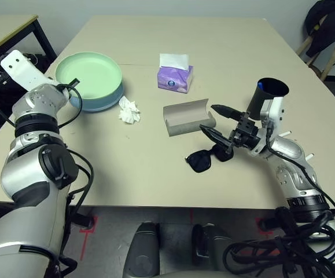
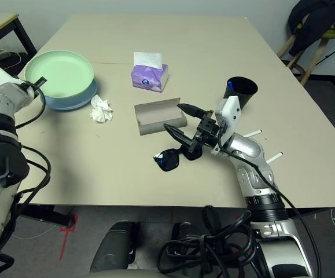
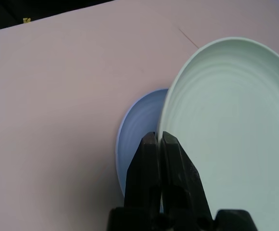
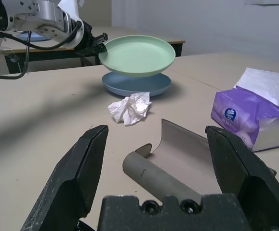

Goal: Organize and tidy the items on the table.

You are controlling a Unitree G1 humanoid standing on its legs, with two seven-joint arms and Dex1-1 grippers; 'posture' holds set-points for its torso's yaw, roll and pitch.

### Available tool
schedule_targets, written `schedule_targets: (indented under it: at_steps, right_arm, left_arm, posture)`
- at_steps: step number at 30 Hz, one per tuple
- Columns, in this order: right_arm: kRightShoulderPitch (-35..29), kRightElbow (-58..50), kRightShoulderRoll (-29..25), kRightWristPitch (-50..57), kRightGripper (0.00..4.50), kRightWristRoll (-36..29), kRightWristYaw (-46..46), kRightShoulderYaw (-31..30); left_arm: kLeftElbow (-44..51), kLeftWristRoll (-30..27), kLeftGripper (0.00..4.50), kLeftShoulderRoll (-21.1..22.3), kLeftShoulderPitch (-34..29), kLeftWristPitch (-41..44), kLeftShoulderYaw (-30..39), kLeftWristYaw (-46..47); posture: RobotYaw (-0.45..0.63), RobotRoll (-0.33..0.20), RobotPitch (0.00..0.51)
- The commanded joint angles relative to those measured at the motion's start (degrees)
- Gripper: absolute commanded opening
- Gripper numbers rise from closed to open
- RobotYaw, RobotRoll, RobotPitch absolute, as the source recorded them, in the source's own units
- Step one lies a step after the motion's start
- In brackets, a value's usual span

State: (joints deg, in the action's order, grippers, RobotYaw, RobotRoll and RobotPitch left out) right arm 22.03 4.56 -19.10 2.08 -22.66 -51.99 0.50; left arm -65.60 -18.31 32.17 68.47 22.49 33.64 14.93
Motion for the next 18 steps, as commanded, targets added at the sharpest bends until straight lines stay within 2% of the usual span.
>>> schedule_targets:
  at_steps: [1,5,7,11,17,18]
  right_arm:
    - [-0.5,-1.2,-0.2,0.5,4.50,-0.1,1.0,0.3]
    - [-0.5,-1.1,-0.4,0.1,4.50,0.0,1.5,0.3]
    - [-0.5,-1.0,-0.5,-0.1,4.50,0.0,1.3,0.2]
    - [-0.4,-0.8,-0.5,-0.5,4.50,0.0,1.0,0.1]
    - [-0.2,-0.3,-0.5,-1.4,4.50,0.2,0.0,-0.2]
    - [-0.3,-0.2,-0.5,-1.6,4.50,0.3,-0.1,-0.3]
  left_arm:
    - [-2.3,-0.3,0.02,-0.5,0.6,-2.0,-0.3,1.0]
    - [-2.9,-0.3,0.02,-0.6,0.1,-2.3,-0.5,1.3]
    - [-3.1,-0.5,0.50,-0.6,-0.2,-2.1,-0.5,1.1]
    - [-2.8,-0.3,1.82,-0.6,-0.7,-1.3,-1.2,0.4]
    - [-0.3,0.4,4.26,-0.2,-2.3,2.1,-3.6,-4.2]
    - [0.9,0.7,4.46,-0.2,-2.8,1.8,-4.4,-5.9]
  posture:
    - [0.15,0.000,0.096]
    - [0.16,0.000,0.099]
    - [0.16,0.000,0.099]
    - [0.16,0.000,0.097]
    - [0.17,0.000,0.099]
    - [0.17,0.000,0.099]
